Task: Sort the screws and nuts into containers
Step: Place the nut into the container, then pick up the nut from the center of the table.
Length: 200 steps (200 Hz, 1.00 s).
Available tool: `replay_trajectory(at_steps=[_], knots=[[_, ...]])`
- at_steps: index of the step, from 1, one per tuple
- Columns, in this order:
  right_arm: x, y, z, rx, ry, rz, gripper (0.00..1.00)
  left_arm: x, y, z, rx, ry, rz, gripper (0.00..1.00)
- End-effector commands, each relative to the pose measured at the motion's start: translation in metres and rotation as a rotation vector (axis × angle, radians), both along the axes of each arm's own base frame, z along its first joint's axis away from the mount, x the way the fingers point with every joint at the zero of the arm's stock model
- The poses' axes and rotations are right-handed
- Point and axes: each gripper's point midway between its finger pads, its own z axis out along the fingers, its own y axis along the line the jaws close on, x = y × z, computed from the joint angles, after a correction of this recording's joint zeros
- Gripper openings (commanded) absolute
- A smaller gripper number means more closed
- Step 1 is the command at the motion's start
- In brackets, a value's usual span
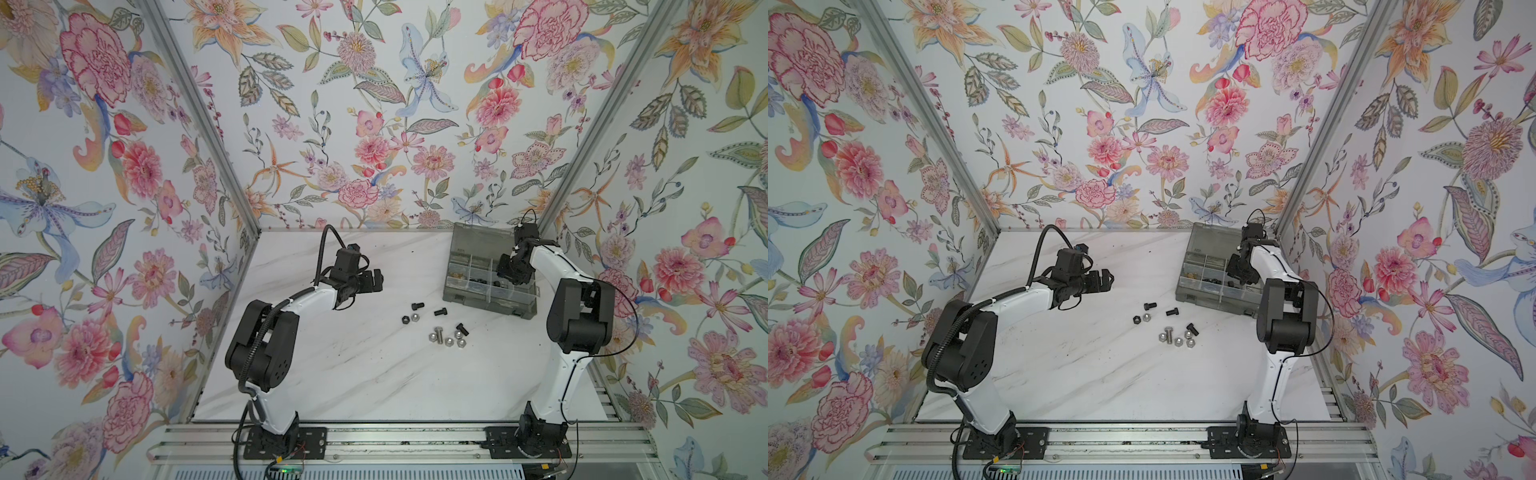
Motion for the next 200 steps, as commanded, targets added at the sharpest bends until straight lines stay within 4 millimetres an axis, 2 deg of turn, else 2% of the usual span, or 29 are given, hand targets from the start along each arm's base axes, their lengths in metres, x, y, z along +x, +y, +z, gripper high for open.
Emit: replay_trajectory(at_steps=[1, 18, 35, 54, 69, 112, 136, 165, 184, 192, 195, 200], knots=[[-0.005, 0.009, 0.043, 0.006, -0.071, 0.036, 0.39, 0.002, 0.001, 0.016, -0.023, -0.032, 0.006, 0.99], [-0.011, 0.022, 0.061, 0.019, -0.103, 0.075, 0.41, 0.002, 0.002, 0.016, -0.020, -0.032, 0.007, 0.99], [-0.021, 0.046, 0.075, 0.039, -0.124, 0.135, 0.43, 0.002, 0.002, 0.017, -0.016, -0.034, 0.008, 0.99], [-0.034, 0.089, 0.084, 0.077, -0.135, 0.230, 0.45, 0.003, 0.003, 0.018, -0.014, -0.034, 0.010, 1.00], [-0.047, 0.125, 0.083, 0.092, -0.124, 0.308, 0.47, 0.003, 0.003, 0.017, -0.015, -0.032, 0.009, 0.99], [-0.084, 0.217, 0.059, 0.131, -0.046, 0.461, 0.49, 0.002, 0.009, 0.016, -0.026, -0.025, 0.018, 0.99], [-0.100, 0.261, 0.041, 0.126, 0.000, 0.542, 0.49, 0.001, 0.019, 0.017, -0.034, -0.025, 0.037, 0.99], [-0.116, 0.303, 0.018, 0.146, 0.062, 0.620, 0.49, -0.002, 0.029, 0.018, -0.031, -0.026, 0.057, 1.00], [-0.126, 0.324, 0.004, 0.160, 0.098, 0.655, 0.49, -0.004, 0.031, 0.017, -0.028, -0.026, 0.061, 0.99], [-0.125, 0.326, -0.002, 0.162, 0.111, 0.656, 0.49, -0.004, 0.032, 0.018, -0.030, -0.026, 0.063, 0.99], [-0.133, 0.336, -0.004, 0.160, 0.119, 0.684, 0.49, -0.004, 0.032, 0.017, -0.029, -0.023, 0.063, 0.99], [-0.135, 0.340, -0.006, 0.160, 0.124, 0.693, 0.49, -0.004, 0.032, 0.017, -0.030, -0.024, 0.065, 0.99]])
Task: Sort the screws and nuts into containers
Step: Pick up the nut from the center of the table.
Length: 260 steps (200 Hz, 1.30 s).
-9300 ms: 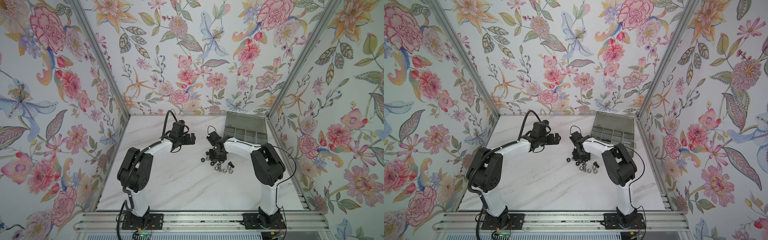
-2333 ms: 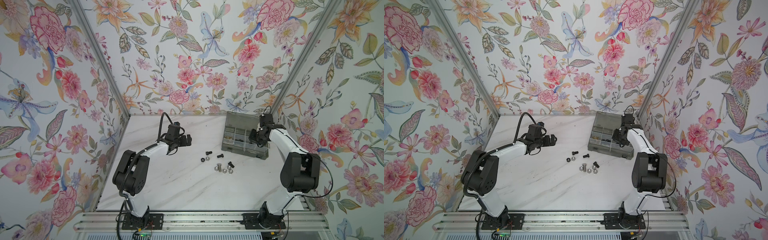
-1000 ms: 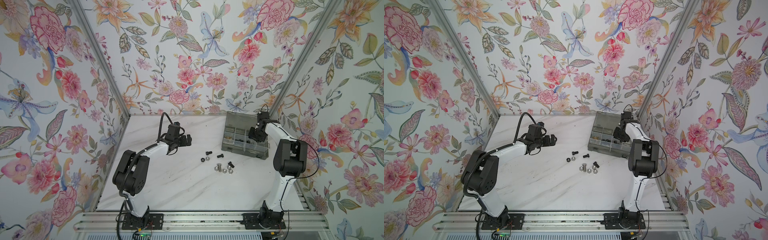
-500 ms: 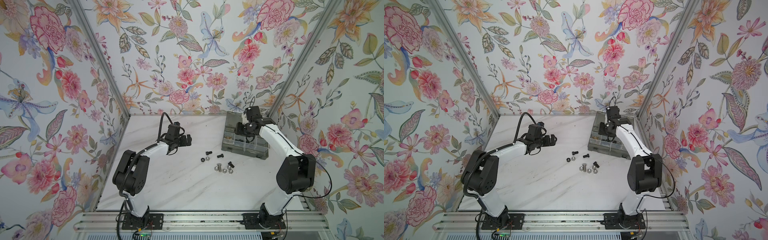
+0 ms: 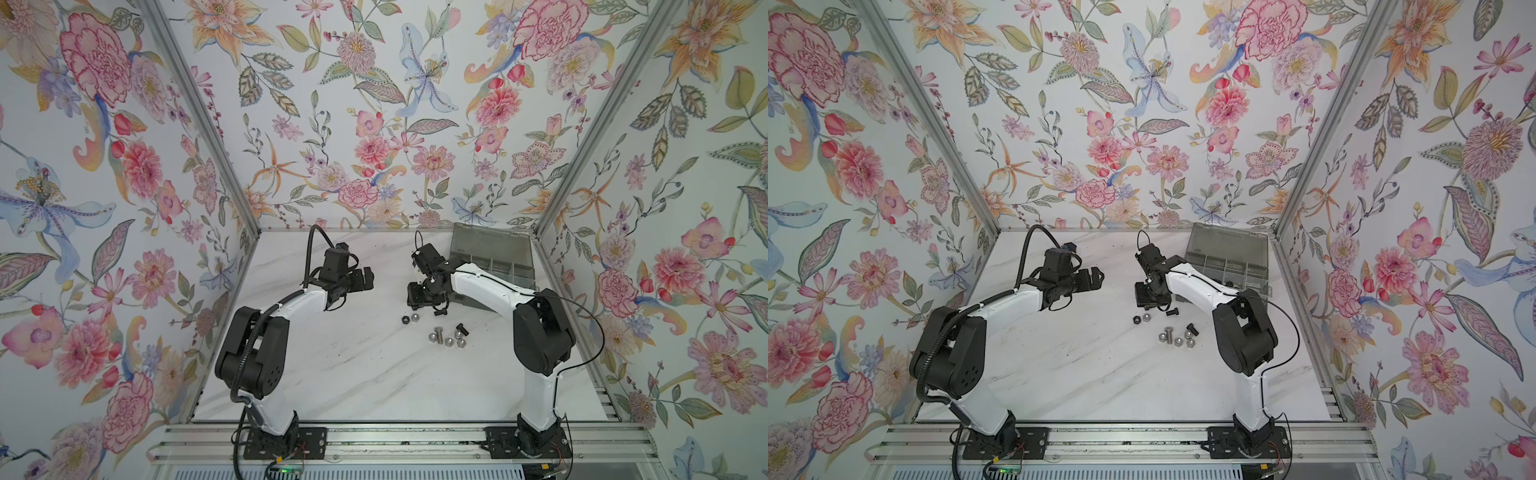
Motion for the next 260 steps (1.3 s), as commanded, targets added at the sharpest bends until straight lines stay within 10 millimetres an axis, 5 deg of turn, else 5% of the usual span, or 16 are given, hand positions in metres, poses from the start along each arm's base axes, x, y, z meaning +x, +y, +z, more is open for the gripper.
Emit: replay_trajectory(at_steps=[1, 43, 260], knots=[[-0.011, 0.023, -0.005, 0.013, 0.035, 0.029, 0.49, -0.003, 0.002, 0.006, -0.019, -0.009, 0.005, 0.99], [-0.016, 0.033, -0.020, 0.001, 0.066, 0.044, 0.49, -0.004, 0.003, 0.004, -0.017, -0.007, 0.005, 0.99], [-0.030, 0.015, -0.076, -0.149, 0.125, 0.030, 0.46, -0.005, 0.005, 0.005, -0.013, -0.009, 0.012, 0.99]])
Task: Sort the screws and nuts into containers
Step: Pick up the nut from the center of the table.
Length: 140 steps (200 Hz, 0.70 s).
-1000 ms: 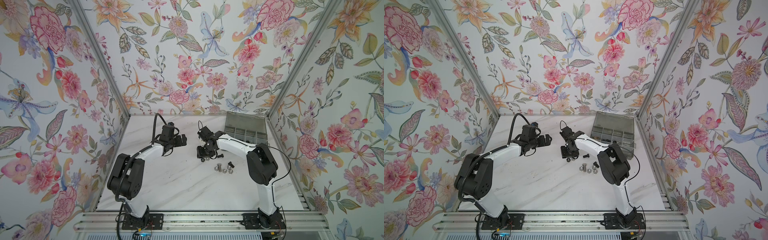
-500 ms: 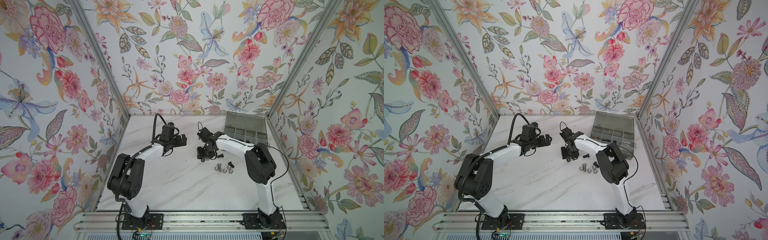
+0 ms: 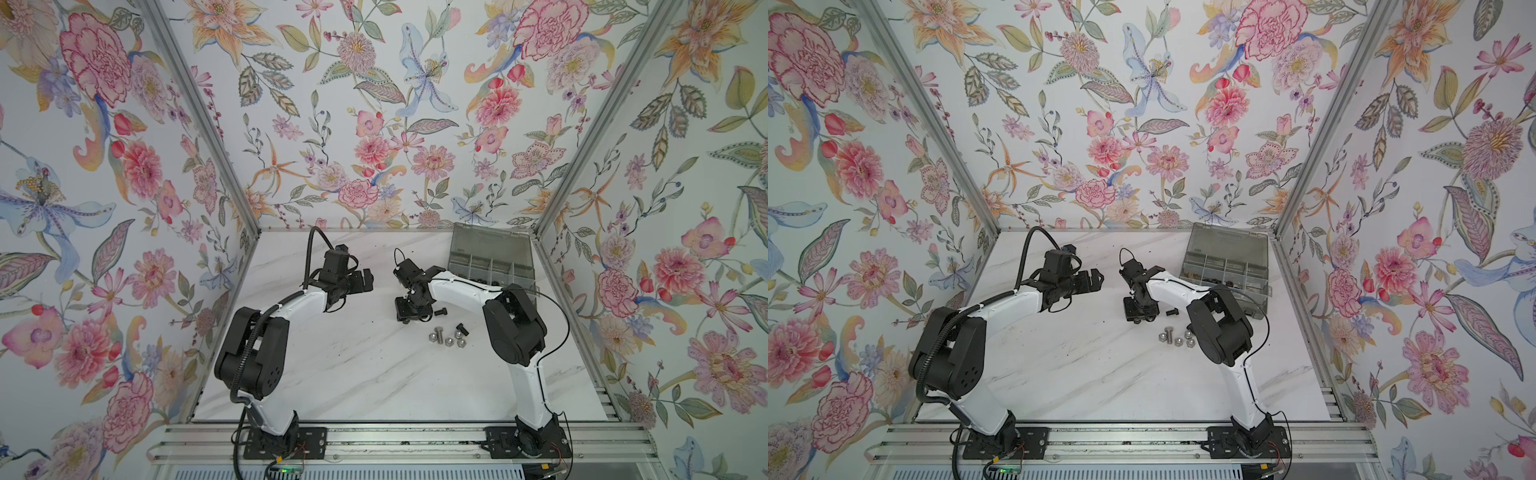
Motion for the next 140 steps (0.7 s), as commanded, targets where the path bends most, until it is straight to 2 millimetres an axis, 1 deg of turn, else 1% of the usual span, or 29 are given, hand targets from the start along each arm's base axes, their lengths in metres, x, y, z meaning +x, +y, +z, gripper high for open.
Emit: replay_trajectory(at_steps=[1, 21, 45, 65, 96, 121, 140], knots=[[-0.013, -0.008, -0.022, -0.072, 0.042, 0.002, 0.46, -0.002, 0.003, 0.010, -0.015, -0.022, 0.008, 0.99], [-0.016, -0.008, -0.024, -0.084, 0.044, 0.006, 0.41, -0.002, 0.003, 0.010, -0.014, -0.021, 0.009, 1.00], [-0.019, -0.010, -0.024, -0.118, 0.037, 0.014, 0.41, -0.002, 0.004, 0.010, -0.014, -0.021, 0.009, 1.00], [-0.023, -0.012, -0.027, -0.133, 0.039, 0.021, 0.39, -0.001, 0.003, 0.011, -0.013, -0.024, 0.008, 0.99], [-0.024, -0.017, -0.031, -0.160, 0.040, 0.021, 0.28, -0.001, 0.003, 0.011, -0.017, -0.024, 0.006, 1.00], [-0.021, -0.019, -0.027, -0.161, 0.027, 0.020, 0.23, -0.001, 0.003, 0.011, -0.016, -0.026, 0.005, 0.99], [-0.019, -0.021, -0.023, -0.155, 0.022, 0.012, 0.14, -0.001, 0.003, 0.010, -0.016, -0.025, 0.006, 0.99]])
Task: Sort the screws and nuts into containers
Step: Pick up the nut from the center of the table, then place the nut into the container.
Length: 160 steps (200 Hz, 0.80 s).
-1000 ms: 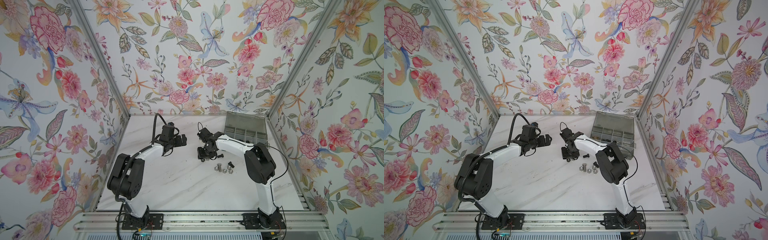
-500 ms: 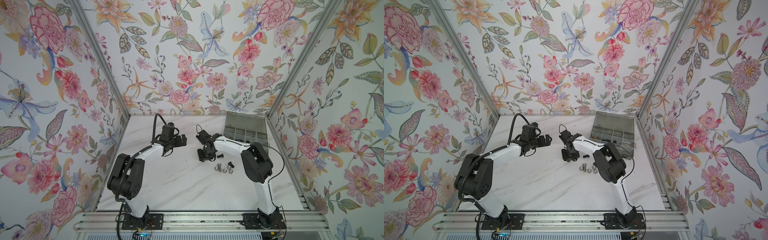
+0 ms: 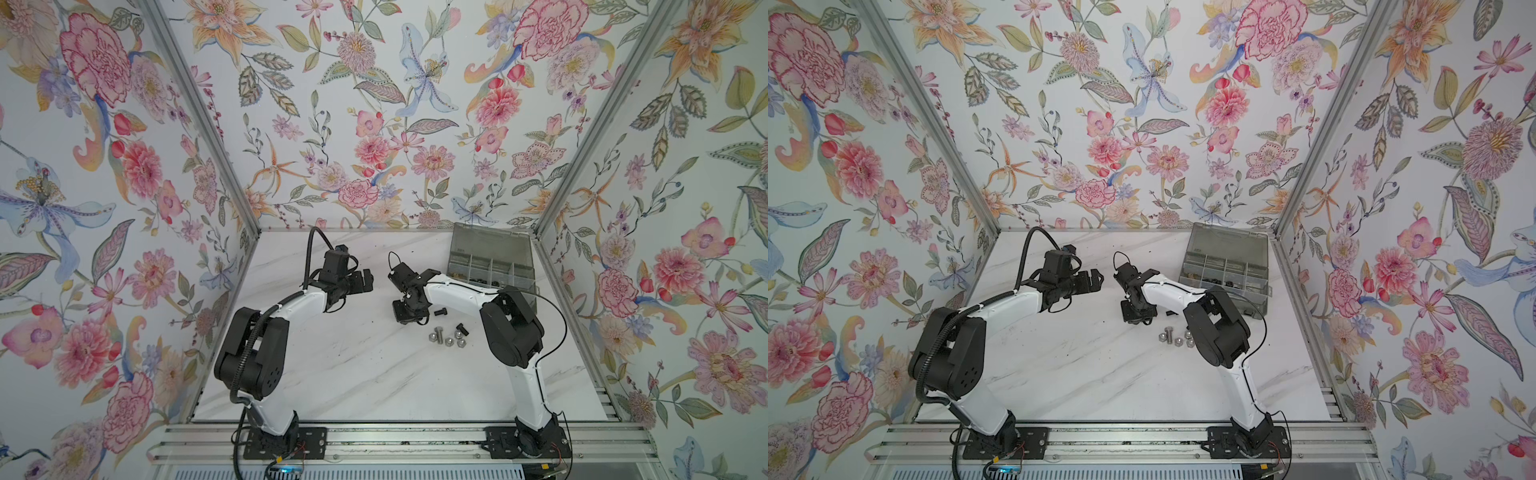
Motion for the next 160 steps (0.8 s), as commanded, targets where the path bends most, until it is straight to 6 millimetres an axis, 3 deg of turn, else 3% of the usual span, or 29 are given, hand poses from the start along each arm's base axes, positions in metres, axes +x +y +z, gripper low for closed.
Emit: replay_trajectory(at_steps=[1, 27, 57, 82, 101, 160], knots=[[-0.015, -0.021, -0.020, -0.087, 0.064, -0.008, 0.13, -0.001, 0.003, 0.011, -0.017, -0.025, 0.006, 0.99], [-0.003, -0.024, 0.001, -0.048, 0.026, -0.014, 0.03, -0.001, 0.003, 0.011, -0.021, -0.025, 0.008, 1.00], [0.018, -0.029, 0.047, 0.069, -0.045, -0.036, 0.00, 0.000, 0.002, 0.012, -0.025, -0.031, 0.006, 0.99], [0.049, -0.069, 0.085, 0.133, -0.116, -0.135, 0.00, 0.001, 0.001, 0.012, -0.029, -0.029, 0.004, 0.99], [0.066, -0.107, 0.101, 0.133, -0.161, -0.214, 0.00, 0.002, -0.001, 0.012, -0.037, -0.031, 0.000, 0.99], [0.098, -0.252, 0.110, 0.039, -0.225, -0.516, 0.00, 0.002, -0.002, 0.012, -0.042, -0.031, 0.001, 0.99]])
